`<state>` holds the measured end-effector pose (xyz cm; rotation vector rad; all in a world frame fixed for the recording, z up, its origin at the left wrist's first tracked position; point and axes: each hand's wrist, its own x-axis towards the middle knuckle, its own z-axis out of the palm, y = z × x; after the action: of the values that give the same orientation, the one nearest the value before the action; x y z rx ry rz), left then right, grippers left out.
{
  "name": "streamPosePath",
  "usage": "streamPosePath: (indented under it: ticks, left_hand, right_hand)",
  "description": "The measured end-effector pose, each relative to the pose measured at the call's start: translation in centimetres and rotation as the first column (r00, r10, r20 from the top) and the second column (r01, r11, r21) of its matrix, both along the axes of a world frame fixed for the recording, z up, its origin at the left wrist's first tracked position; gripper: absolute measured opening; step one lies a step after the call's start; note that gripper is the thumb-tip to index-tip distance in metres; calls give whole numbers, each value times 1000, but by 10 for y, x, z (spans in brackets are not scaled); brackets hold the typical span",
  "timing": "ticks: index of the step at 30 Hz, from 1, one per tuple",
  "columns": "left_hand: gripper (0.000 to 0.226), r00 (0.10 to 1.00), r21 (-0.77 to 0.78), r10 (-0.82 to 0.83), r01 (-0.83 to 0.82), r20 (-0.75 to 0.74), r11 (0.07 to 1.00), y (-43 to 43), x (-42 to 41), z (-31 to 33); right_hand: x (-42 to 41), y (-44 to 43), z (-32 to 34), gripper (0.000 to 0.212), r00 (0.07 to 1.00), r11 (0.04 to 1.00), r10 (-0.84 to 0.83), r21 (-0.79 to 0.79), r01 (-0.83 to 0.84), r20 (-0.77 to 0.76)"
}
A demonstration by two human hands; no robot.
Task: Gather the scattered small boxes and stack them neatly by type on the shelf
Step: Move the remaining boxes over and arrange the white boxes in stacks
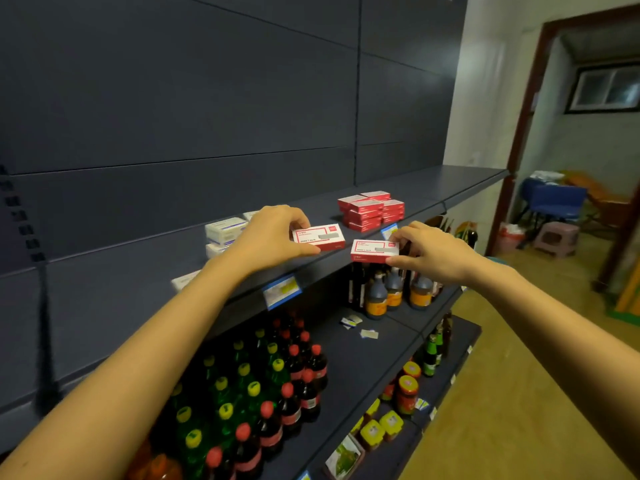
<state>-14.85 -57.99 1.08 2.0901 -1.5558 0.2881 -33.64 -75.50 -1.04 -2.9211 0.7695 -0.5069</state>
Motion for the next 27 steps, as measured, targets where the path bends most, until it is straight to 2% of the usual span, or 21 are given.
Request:
streamPosePath:
  ticks: [7, 12, 16, 21, 23, 27]
  left_hand:
    - [38, 999, 9, 40, -40, 1, 999, -109, 17, 15]
    - [39, 995, 6, 95, -94, -19, 996, -165, 36, 25]
    - [39, 987, 31, 160, -159, -25, 987, -202, 46, 25]
    - [39, 963, 88, 254, -247, -84, 965, -235, 57, 19]
    - [38, 911, 71, 392, -386, -125, 920, -267, 57, 19]
    - [37, 870, 85, 460, -452, -179, 888, -272, 65, 14]
  right_hand:
    - [18, -103, 18, 45, 998, 999, -41, -26, 40, -41]
    - [34, -166, 29, 43, 997, 998, 28, 49, -32, 68]
    - [47, -204, 32, 42, 993, 990, 68, 115, -79, 98]
    - [80, -251, 33, 42, 979, 975, 167, 129, -182, 115]
    - [108, -299, 44, 40, 948, 942, 305, 120, -314, 91]
    - [139, -317, 46, 39, 910, 901, 412, 126, -416, 56]
